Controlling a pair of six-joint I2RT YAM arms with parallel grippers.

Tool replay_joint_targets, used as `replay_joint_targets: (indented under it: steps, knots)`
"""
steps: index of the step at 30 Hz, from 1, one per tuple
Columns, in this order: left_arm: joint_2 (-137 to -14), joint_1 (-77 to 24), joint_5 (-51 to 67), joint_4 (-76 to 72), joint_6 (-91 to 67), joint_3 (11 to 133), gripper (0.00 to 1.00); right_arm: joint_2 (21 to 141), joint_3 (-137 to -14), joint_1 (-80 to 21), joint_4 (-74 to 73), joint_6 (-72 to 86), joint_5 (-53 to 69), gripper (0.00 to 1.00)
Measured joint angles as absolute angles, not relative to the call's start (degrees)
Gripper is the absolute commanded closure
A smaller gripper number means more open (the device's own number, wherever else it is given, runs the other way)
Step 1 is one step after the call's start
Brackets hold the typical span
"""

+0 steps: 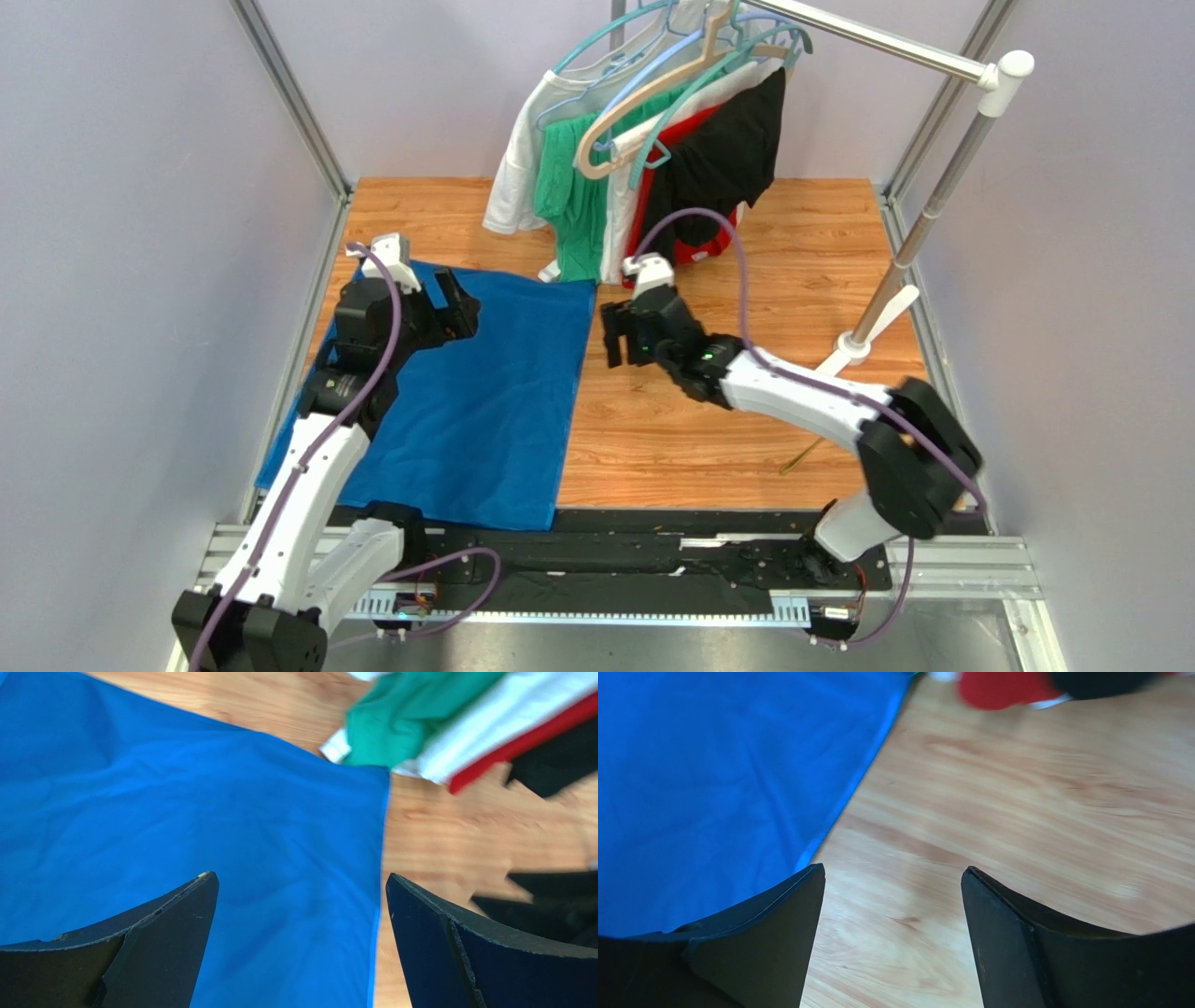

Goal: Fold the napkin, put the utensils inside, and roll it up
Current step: Fold the napkin

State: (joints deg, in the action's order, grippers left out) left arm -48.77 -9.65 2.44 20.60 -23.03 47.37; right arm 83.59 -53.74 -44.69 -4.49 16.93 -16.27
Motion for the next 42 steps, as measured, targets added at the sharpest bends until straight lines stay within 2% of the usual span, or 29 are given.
replay_joint_targets:
  steps: [8,15,22,25,30,42]
  knots:
    - [-69.25,-4.16,-4.21,9.28,-27.88,48.29,0.01,104.20,-67.66,-52.36,-7.16,20.71,-15.92,0.26]
    - [-87.88,2.74,-3.51,5.69,-28.95,59.79,0.01,110.43,-72.73,-53.06,-10.00,22.65,-16.47,0.25]
    - [-103.53,4.73,-0.99,3.57,-30.15,75.48,0.03,115.26,-78.11,-52.82,-12.21,22.44,-19.09,0.25]
    - [-108.77,5.48,1.61,3.09,-31.46,78.48,0.03,116.57,-79.42,-52.69,-12.49,22.24,-19.46,0.25]
    - [-112.97,6.57,3.09,3.90,-33.01,78.26,0.03,118.13,-79.92,-52.53,-12.97,22.04,-19.14,0.25]
    - [-113.16,7.07,4.82,3.77,-35.24,76.75,0.03,118.72,-79.92,-52.53,-14.74,22.04,-18.26,0.26]
